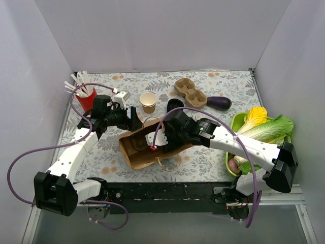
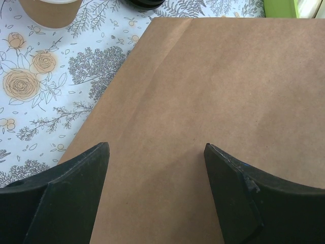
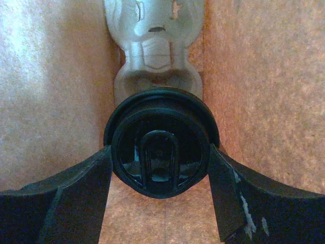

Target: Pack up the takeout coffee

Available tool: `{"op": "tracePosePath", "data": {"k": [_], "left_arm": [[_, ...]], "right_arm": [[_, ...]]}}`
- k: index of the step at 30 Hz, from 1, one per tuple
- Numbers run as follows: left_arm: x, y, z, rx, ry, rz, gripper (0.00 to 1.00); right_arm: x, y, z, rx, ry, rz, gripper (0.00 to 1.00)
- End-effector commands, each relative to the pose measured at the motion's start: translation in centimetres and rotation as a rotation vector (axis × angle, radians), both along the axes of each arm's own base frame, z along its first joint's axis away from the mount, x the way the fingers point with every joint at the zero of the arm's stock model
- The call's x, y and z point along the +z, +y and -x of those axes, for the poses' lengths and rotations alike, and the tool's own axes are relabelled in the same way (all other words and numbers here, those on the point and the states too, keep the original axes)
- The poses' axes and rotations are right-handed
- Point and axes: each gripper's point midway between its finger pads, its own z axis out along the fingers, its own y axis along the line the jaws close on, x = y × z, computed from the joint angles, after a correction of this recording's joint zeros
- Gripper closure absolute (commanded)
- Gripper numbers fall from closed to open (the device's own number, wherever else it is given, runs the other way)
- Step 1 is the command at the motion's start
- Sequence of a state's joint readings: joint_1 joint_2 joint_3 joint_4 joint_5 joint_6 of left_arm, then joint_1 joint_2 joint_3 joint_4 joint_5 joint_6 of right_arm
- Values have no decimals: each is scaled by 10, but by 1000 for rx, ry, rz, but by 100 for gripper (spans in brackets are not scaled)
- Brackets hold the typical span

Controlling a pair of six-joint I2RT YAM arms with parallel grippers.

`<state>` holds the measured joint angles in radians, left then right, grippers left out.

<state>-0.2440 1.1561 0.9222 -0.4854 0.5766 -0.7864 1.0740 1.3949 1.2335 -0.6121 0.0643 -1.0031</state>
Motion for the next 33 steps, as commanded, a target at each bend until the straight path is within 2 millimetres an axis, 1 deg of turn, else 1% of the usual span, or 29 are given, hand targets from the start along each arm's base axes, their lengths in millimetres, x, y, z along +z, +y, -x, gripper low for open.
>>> {"op": "tracePosePath", "data": {"k": [1, 12, 17, 23, 24, 27, 33], "left_arm": [[5, 0, -3, -11, -18, 6, 25], [3, 3, -3, -10, -18, 2, 25], [0, 3, -1, -14, -15, 2, 25], [-3, 1, 5, -48, -3, 6, 24], [-1, -1, 8, -71, -6, 20, 24], [-3, -3, 13, -98, -9, 26, 24], [-7, 0, 9, -88, -14, 8, 24]], "right_arm": [[3, 9, -8, 32, -21, -32, 99], [-12, 17, -5, 72, 29, -23, 99], [-18, 18, -10, 61, 32, -9, 99], [-29, 12, -20, 28, 38, 29, 99], [-32, 11, -22, 24, 42, 35, 99], [-42, 8, -25, 20, 57, 59, 99], [-60, 6, -32, 22, 127, 105, 99]]}}
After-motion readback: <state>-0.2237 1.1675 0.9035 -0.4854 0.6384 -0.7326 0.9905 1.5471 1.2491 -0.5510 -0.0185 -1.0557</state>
